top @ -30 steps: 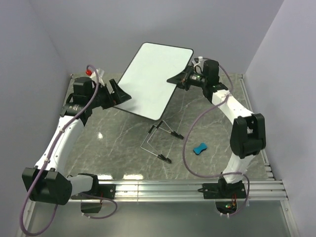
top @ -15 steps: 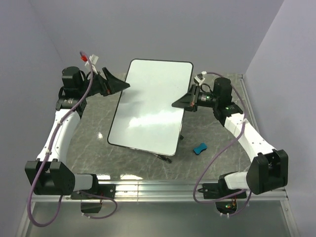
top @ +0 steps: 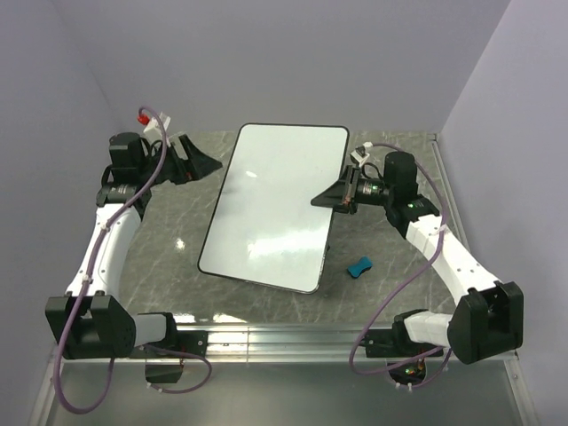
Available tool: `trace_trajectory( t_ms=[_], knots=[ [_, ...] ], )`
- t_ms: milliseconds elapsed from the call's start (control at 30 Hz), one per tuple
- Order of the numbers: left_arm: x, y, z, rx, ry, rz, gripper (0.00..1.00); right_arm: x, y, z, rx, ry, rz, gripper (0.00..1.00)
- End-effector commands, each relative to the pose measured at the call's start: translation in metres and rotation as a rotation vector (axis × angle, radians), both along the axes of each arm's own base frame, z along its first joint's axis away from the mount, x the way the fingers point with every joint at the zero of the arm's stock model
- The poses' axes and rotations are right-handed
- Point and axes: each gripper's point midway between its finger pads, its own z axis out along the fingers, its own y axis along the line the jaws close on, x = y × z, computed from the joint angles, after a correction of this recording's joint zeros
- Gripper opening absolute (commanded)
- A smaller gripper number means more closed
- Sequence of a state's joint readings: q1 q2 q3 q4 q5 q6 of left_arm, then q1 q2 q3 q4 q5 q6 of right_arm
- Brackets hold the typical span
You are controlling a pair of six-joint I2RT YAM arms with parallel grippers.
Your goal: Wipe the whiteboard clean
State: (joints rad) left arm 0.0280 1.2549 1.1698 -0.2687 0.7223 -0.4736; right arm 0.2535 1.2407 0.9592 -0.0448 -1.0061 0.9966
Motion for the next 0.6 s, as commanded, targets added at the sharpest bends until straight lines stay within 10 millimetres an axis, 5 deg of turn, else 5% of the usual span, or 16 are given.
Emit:
trace_trajectory(
  t_ms=[0,167,367,567],
  knots=[
    [-0.012,-0.004,-0.004,-0.033,-0.019,-0.063,0.94,-0.023,0.006,0.064,0.126,-0.213,0.095,0.0],
    [-0.029,-0.022,-0.004,-0.173,0.028,-0.2,0.96,-0.028,0.01,0.075,0.187,-0.214,0.121,0.0],
    [-0.046,-0.038,0.024,-0.341,-0.004,-0.383,0.95,-0.033,0.011,0.082,0.241,-0.222,0.137,0.0],
    [-0.06,-0.043,0.033,-0.398,0.018,-0.498,0.81,-0.033,0.012,0.09,0.28,-0.234,0.145,0.0]
  ],
)
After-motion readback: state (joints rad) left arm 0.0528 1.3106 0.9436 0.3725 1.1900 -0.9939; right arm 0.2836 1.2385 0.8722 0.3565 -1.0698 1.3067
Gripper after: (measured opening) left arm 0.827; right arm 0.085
